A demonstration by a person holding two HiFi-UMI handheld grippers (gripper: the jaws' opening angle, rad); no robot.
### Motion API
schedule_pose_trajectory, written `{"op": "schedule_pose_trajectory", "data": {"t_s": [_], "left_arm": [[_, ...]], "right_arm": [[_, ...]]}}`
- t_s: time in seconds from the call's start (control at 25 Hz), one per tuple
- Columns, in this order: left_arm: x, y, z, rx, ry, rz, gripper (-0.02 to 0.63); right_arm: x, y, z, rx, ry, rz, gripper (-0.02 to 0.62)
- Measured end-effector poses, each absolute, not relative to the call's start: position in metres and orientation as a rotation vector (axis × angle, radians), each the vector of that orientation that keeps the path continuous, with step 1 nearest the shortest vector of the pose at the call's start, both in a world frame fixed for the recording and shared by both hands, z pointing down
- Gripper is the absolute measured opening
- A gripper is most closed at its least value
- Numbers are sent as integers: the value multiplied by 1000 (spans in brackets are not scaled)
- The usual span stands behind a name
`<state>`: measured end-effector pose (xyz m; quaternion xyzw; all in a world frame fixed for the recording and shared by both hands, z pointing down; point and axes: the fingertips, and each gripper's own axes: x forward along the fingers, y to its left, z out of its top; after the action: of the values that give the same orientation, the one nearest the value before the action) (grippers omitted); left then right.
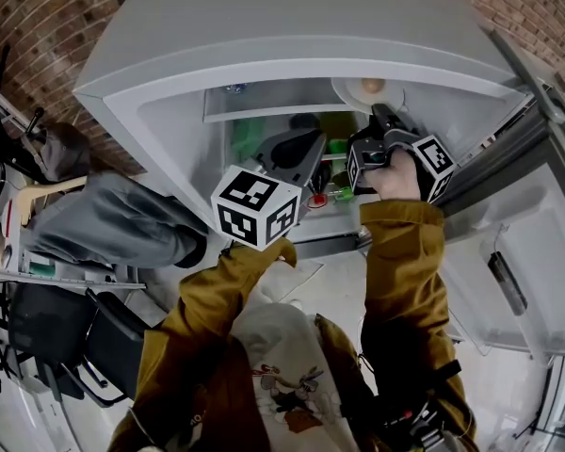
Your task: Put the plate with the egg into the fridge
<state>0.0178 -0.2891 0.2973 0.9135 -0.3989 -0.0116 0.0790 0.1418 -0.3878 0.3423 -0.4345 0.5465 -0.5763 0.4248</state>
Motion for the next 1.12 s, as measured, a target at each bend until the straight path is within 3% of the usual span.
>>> {"op": "schedule_pose_trajectory", "data": {"t_s": [0.44, 0.68, 1.12], "left_arm": [[16, -288, 296, 2729, -1189, -39, 6], [17, -285, 298, 2727, -1179, -40, 6], [17, -280, 301, 2718, -1179, -41, 6]], "right_arm": [[143, -388, 337, -1189, 1395, -1431, 25], [147, -385, 333, -1228, 1414, -1407, 155], [145, -380, 342, -1213, 1395, -1442, 156]]}}
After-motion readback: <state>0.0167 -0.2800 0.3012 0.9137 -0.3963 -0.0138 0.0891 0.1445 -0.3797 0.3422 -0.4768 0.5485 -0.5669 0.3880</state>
